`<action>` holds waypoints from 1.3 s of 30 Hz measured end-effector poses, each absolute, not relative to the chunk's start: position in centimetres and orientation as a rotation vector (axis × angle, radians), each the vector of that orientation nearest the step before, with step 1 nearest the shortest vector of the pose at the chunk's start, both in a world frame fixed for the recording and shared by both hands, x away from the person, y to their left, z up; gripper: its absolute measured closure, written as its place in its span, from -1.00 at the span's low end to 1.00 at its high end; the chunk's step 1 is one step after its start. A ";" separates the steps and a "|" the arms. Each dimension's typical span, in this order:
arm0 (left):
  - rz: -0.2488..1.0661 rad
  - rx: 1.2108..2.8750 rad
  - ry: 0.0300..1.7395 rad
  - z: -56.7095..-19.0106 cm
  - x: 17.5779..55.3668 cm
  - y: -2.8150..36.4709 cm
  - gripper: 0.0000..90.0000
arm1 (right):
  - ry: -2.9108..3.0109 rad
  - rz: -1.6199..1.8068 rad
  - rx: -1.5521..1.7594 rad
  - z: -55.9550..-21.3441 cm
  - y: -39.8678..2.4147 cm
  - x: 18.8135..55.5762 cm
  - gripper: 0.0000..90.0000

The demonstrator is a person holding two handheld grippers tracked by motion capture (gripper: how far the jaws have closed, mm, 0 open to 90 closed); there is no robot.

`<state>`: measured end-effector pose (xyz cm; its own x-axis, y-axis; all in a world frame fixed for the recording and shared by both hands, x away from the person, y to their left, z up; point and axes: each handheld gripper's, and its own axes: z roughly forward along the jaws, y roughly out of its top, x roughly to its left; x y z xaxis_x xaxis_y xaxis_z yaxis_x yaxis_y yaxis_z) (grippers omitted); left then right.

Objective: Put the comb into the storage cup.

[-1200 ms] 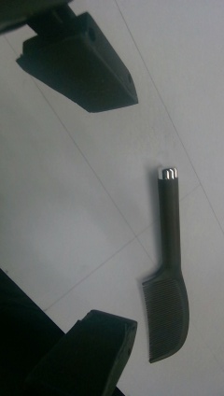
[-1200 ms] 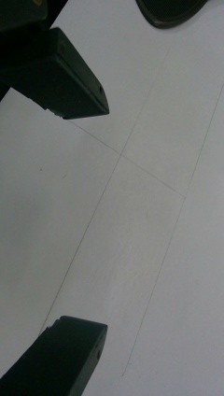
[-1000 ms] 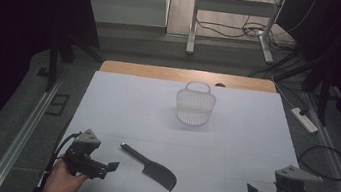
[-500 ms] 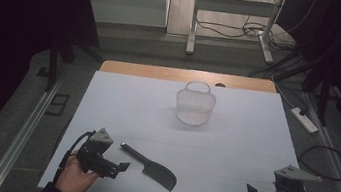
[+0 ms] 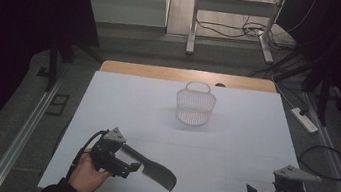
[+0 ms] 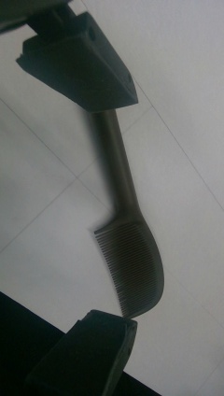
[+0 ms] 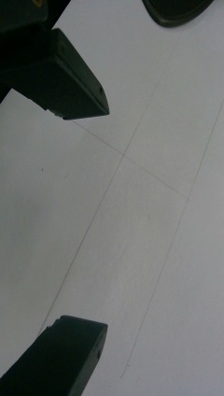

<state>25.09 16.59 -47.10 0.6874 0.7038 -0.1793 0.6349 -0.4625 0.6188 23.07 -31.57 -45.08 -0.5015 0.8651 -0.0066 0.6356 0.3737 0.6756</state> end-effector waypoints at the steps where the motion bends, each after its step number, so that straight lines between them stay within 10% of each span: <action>1: 0.127 2.228 1.013 -47.1 25.2 16.4 -1.00 | 2.279 0.880 1.310 -45.1 -31.6 23.1 -1.00; 34: 0.066 2.311 0.855 -47.6 27.1 9.9 -0.98 | 2.290 0.870 1.307 -45.1 -31.5 23.1 -1.00; 39: 0.085 2.328 0.844 -47.6 27.3 9.1 -0.71 | 2.291 0.872 1.303 -45.1 -31.5 23.1 -1.00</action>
